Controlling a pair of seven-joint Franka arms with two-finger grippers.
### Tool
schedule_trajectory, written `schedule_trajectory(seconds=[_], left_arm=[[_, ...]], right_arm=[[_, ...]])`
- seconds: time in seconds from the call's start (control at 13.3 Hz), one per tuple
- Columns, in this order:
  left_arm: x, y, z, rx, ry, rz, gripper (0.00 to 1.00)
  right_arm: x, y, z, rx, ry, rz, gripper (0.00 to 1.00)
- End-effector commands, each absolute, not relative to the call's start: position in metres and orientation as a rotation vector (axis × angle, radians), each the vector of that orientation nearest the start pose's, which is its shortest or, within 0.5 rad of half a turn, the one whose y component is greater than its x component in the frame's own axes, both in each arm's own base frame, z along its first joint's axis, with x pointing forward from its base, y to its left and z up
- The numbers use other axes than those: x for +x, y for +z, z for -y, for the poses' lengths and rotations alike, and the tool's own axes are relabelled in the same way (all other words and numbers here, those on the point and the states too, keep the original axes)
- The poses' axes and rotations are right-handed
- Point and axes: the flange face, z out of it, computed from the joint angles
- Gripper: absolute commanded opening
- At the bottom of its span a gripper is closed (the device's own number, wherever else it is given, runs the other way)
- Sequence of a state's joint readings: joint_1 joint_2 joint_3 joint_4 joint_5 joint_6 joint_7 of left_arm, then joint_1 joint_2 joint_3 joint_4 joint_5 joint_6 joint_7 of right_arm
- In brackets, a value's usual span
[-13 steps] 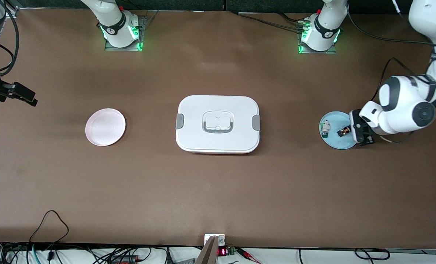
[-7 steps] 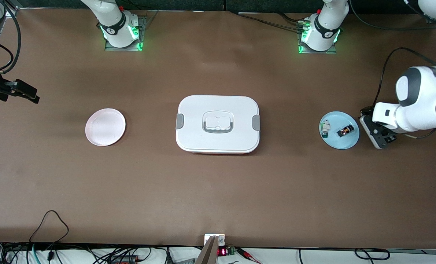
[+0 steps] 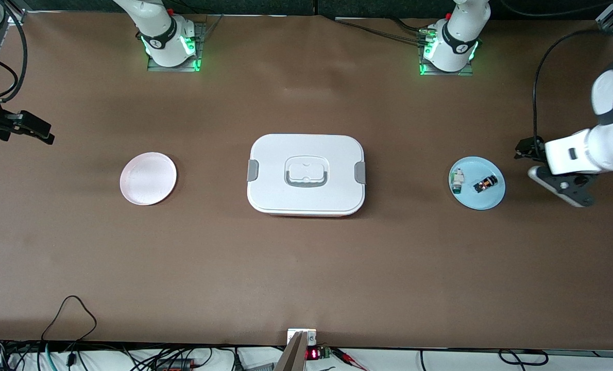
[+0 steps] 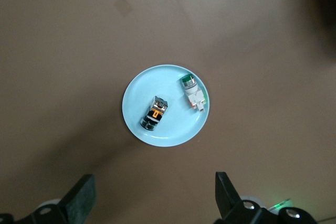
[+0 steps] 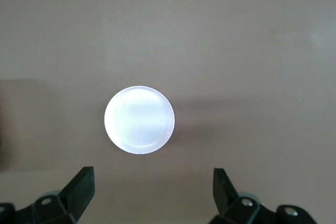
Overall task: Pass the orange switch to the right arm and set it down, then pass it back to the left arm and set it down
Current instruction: 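Open the left gripper and lift it away from the blue plate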
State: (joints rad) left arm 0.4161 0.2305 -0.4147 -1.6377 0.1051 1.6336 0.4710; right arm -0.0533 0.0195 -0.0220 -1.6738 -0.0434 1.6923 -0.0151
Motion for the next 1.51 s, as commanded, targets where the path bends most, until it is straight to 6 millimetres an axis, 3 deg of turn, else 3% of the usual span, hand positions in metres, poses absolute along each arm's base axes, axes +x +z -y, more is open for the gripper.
schedule_trajectory(seconds=[0.0, 0.3, 0.6, 0.75, 1.13, 1.43], left_arm=[[0.607, 0.519, -0.035, -3.174, 0.312, -0.433, 1.00], [0.598, 0.573, -0.029, -3.196, 0.285, -0.097, 1.00], [0.585, 0.603, -0.015, -3.201, 0.209, -0.109, 1.00], [0.572, 0.621, 0.023, -3.180, 0.160, -0.154, 1.00], [0.553, 0.624, 0.030, -3.198, 0.139, -0.090, 1.00], [0.533, 0.621, 0.030, -3.167, 0.087, -0.195, 1.00]], right_arm=[[0.566, 0.585, 0.049, -3.176, 0.018, -0.078, 1.00], [0.564, 0.591, 0.048, -3.170, 0.034, -0.084, 1.00], [0.563, 0.592, 0.043, -3.171, 0.053, -0.080, 1.00], [0.560, 0.587, 0.043, -3.177, 0.095, -0.077, 1.00], [0.560, 0.588, 0.042, -3.177, 0.093, -0.068, 1.00], [0.561, 0.588, 0.043, -3.174, 0.093, -0.056, 1.00]])
